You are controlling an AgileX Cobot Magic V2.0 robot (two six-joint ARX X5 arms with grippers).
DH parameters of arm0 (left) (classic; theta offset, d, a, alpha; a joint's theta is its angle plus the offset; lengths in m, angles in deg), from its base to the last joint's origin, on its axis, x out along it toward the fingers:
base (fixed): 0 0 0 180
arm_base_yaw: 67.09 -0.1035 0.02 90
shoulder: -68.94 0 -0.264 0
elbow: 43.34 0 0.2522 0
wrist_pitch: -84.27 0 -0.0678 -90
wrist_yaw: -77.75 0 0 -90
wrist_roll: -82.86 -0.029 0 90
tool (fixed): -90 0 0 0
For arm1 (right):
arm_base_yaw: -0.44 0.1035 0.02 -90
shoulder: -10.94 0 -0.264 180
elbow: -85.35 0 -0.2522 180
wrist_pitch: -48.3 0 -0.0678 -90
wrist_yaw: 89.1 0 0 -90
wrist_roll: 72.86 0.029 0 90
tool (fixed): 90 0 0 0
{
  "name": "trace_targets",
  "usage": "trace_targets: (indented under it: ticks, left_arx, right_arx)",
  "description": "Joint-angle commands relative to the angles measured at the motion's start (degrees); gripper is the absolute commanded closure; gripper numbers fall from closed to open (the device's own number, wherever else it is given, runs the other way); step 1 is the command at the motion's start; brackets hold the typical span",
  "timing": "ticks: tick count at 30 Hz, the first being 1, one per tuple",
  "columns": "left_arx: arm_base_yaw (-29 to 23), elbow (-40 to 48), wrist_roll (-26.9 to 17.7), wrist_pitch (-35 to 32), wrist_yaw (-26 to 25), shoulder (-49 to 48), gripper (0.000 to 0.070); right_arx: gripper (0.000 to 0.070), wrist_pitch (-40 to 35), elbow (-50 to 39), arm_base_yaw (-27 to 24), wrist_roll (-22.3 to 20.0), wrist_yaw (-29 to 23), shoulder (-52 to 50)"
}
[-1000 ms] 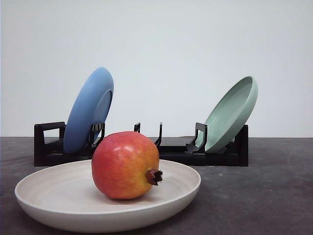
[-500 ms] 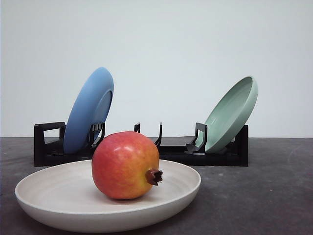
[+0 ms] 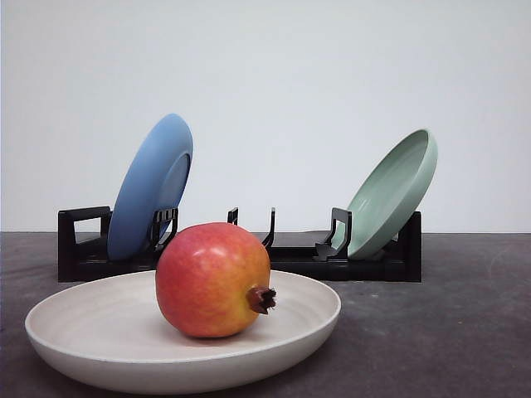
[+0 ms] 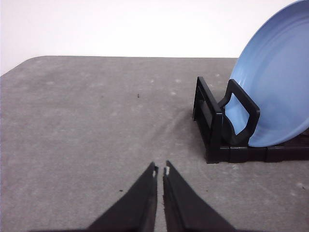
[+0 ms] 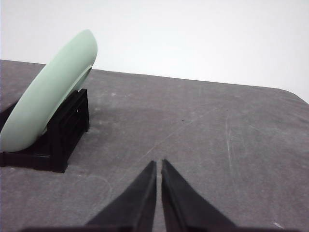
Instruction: Place pomegranate in white plate
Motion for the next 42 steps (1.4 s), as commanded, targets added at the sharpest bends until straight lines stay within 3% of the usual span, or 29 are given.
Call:
trace_targets:
  ticks: [1, 42]
  left_arx:
    - [-0.02, 0.56, -0.43, -0.68, -0.11, -0.02, 0.07]
    - [-0.02, 0.57, -0.43, -0.68, -0.11, -0.02, 0.07]
  right_arx:
    - [0.0686, -0.84, -0.24, -0.02, -0.24, -0.04, 0.0]
    - [0.0686, -0.85, -0.24, -0.02, -0.24, -0.04, 0.0]
